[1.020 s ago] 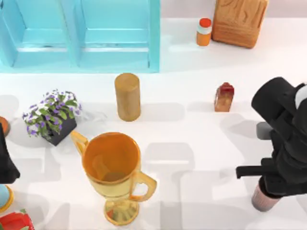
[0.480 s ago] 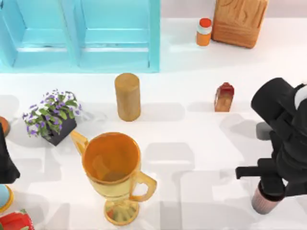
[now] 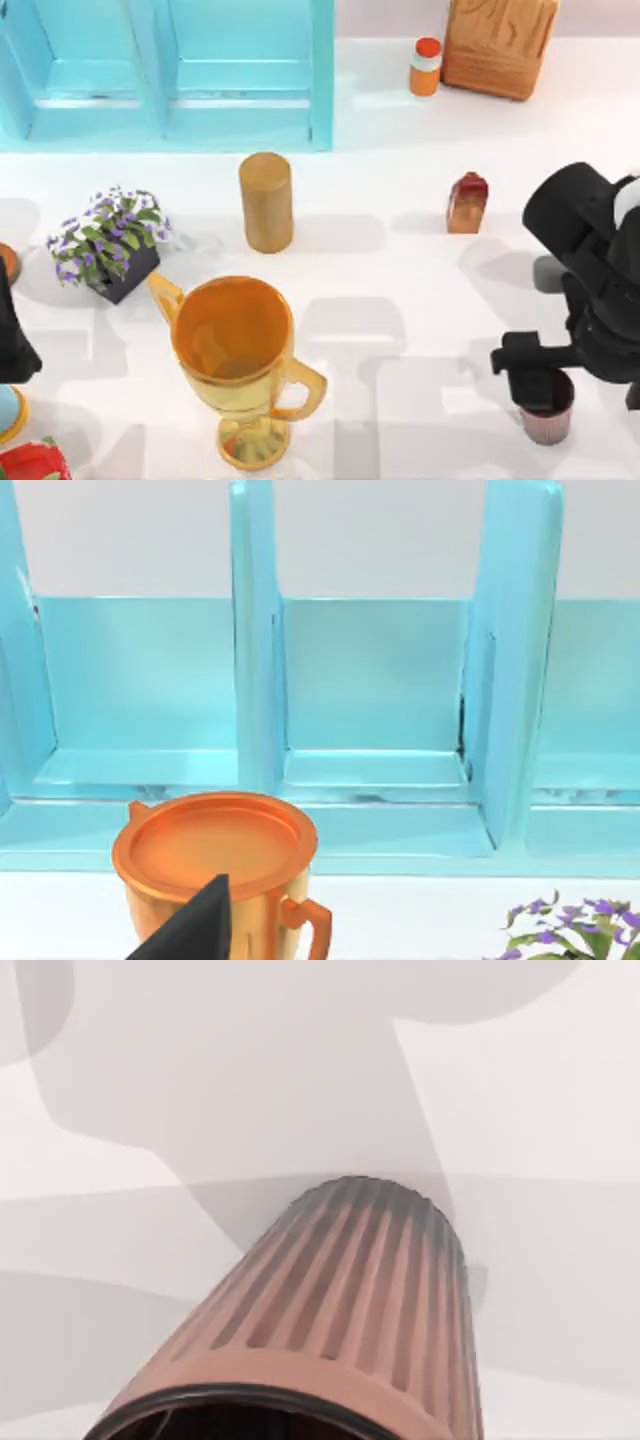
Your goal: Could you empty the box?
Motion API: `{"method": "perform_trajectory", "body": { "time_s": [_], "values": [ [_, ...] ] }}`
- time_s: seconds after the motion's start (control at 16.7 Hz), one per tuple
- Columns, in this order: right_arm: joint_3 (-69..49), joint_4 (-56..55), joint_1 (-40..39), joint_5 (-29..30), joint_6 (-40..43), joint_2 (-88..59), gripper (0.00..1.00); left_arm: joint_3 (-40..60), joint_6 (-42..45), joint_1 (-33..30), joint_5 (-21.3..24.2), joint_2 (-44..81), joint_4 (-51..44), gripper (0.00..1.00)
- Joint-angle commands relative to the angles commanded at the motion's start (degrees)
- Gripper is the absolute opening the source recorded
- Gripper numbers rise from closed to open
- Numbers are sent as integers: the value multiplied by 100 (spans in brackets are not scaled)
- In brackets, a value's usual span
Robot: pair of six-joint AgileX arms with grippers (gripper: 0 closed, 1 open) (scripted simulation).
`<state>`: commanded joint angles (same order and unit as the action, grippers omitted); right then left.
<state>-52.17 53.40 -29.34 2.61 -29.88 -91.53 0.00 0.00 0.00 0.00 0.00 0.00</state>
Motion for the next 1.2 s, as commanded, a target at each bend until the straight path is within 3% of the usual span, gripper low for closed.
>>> {"method": "perform_trajectory", "body": {
  "time_s": [0.54,0.96,1.2],
  "values": [
    [-90,94,4,2,0,19,100,0,0,0,0,0,0,100],
    [-1426,1906,18,4,19,387,100,0,0,0,0,0,0,100],
    [-1822,2359,34,3,37,541,100,0,0,0,0,0,0,100]
  ]
}}
